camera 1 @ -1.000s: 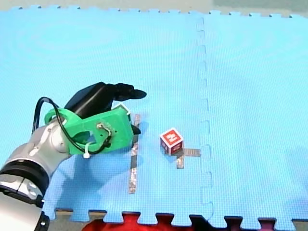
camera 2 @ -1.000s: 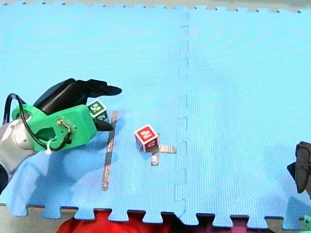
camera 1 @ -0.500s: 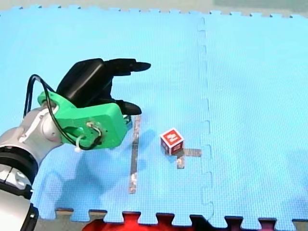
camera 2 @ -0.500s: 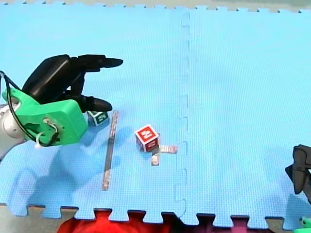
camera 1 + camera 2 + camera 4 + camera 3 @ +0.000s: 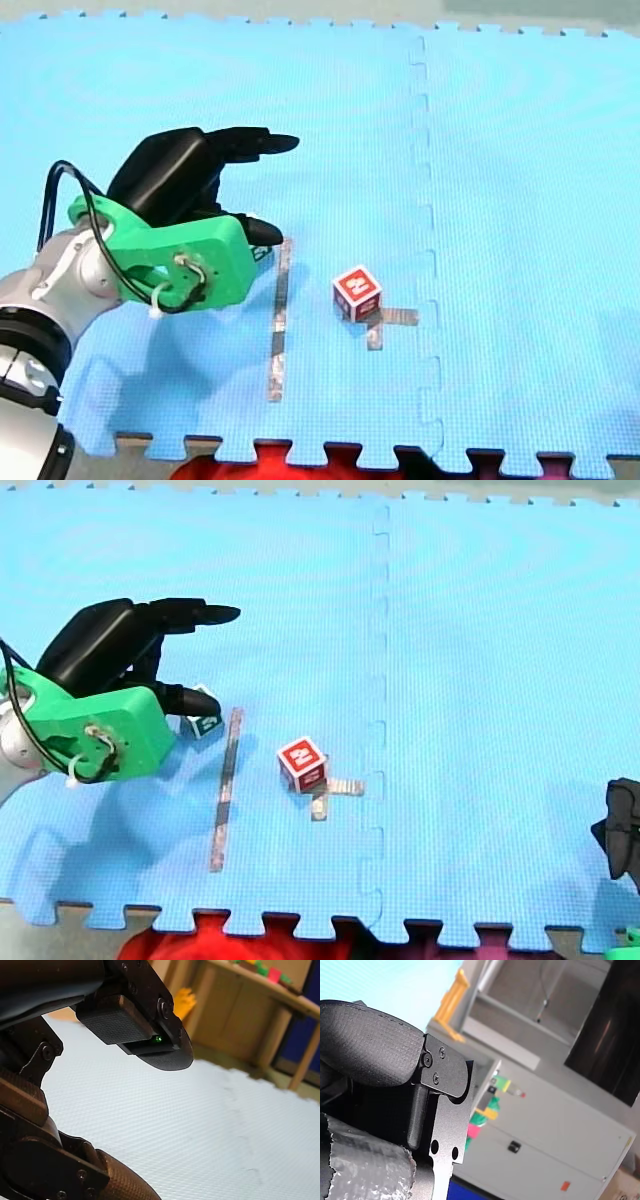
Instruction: Stack cube left
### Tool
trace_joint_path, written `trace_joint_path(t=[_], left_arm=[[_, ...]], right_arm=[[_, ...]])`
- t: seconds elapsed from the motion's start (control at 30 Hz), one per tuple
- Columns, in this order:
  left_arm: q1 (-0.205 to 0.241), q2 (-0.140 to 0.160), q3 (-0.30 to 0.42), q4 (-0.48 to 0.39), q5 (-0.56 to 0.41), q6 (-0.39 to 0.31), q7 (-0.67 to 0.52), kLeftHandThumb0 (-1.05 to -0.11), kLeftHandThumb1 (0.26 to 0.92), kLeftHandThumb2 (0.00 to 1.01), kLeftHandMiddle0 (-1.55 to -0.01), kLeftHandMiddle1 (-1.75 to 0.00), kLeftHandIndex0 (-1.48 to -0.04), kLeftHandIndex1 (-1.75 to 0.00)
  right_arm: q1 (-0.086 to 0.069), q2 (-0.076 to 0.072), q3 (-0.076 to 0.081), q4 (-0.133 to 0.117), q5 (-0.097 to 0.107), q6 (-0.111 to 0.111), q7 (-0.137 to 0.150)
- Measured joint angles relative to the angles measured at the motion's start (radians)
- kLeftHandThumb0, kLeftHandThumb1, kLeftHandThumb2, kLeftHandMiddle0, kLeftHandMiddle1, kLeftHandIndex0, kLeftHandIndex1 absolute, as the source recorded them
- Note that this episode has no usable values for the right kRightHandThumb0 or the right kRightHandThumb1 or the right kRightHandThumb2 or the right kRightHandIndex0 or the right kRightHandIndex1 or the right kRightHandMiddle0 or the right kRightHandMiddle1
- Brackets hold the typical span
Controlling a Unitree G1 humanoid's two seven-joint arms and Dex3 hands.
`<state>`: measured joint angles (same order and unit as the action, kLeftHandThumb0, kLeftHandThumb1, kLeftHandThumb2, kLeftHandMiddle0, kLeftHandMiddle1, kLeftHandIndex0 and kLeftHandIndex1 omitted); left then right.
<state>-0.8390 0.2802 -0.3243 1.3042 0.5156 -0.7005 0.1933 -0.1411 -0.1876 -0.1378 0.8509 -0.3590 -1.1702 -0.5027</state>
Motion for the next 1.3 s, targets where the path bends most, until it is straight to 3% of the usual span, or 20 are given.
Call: trace_joint_path(t=[0.17, 0.3, 0.33, 0.37, 0.47, 0.53, 0.67, 0.77, 1.03, 1.1, 1.2, 1.3], left_arm=[[0.021, -0.004, 0.037, 0.017, -0.053, 0.06, -0.084, -0.871, 0.719, 0.0, -0.95, -1.75, -0.71, -0.03], [0.028, -0.01, 0.062, 0.022, -0.08, 0.085, -0.127, -0.787, 0.67, 0.0, -0.94, -1.75, -0.76, -0.03], [0.029, -0.012, 0.066, 0.022, -0.082, 0.087, -0.13, -0.738, 0.655, 0.0, -0.93, -1.75, -0.76, -0.02], [0.03, -0.014, 0.069, 0.022, -0.084, 0.088, -0.131, -0.567, 0.656, 0.01, -0.89, -1.75, -0.76, -0.02], [0.034, -0.017, 0.075, 0.022, -0.09, 0.09, -0.145, -0.365, 0.657, 0.01, -0.82, -1.75, -0.72, -0.01], [0.035, -0.019, 0.088, 0.023, -0.104, 0.098, -0.18, -0.308, 0.659, 0.01, -0.79, -1.75, -0.7, 0.0], [0.035, -0.023, 0.103, 0.024, -0.119, 0.105, -0.217, -0.295, 0.662, 0.0, -0.79, -1.68, -0.67, 0.0], [0.035, -0.024, 0.111, 0.024, -0.123, 0.114, -0.225, -0.287, 0.663, 0.0, -0.85, -1.39, -0.66, 0.0], [0.042, -0.031, 0.129, 0.025, -0.136, 0.122, -0.236, -0.3, 0.66, 0.0, -0.95, -0.91, -0.64, 0.0], [0.043, -0.034, 0.133, 0.026, -0.137, 0.126, -0.238, -0.303, 0.659, 0.0, -0.99, -0.7, -0.64, 0.0], [0.045, -0.037, 0.137, 0.026, -0.138, 0.134, -0.239, -0.282, 0.658, 0.0, -1.02, -0.24, -0.64, 0.0], [0.045, -0.04, 0.144, 0.026, -0.145, 0.137, -0.249, -0.226, 0.659, 0.0, -1.03, -0.1, -0.61, 0.0]], right_arm=[[0.006, 0.0, 0.002, -0.019, 0.002, 0.004, 0.001], [0.009, 0.002, 0.003, -0.032, 0.004, 0.007, 0.002], [0.01, 0.002, 0.003, -0.035, 0.005, 0.008, 0.002], [0.011, 0.002, 0.003, -0.038, 0.005, 0.009, 0.003], [0.013, 0.002, 0.002, -0.043, 0.007, 0.009, 0.004], [0.014, 0.002, 0.002, -0.045, 0.012, 0.009, 0.009], [0.016, 0.003, 0.002, -0.049, 0.021, 0.007, 0.018], [0.018, 0.003, 0.001, -0.052, 0.027, 0.001, 0.024], [0.025, 0.005, -0.003, -0.059, 0.039, -0.006, 0.036], [0.026, 0.006, -0.004, -0.061, 0.042, -0.008, 0.04], [0.029, 0.007, -0.006, -0.065, 0.043, -0.01, 0.044], [0.03, 0.007, -0.009, -0.068, 0.043, -0.014, 0.045]])
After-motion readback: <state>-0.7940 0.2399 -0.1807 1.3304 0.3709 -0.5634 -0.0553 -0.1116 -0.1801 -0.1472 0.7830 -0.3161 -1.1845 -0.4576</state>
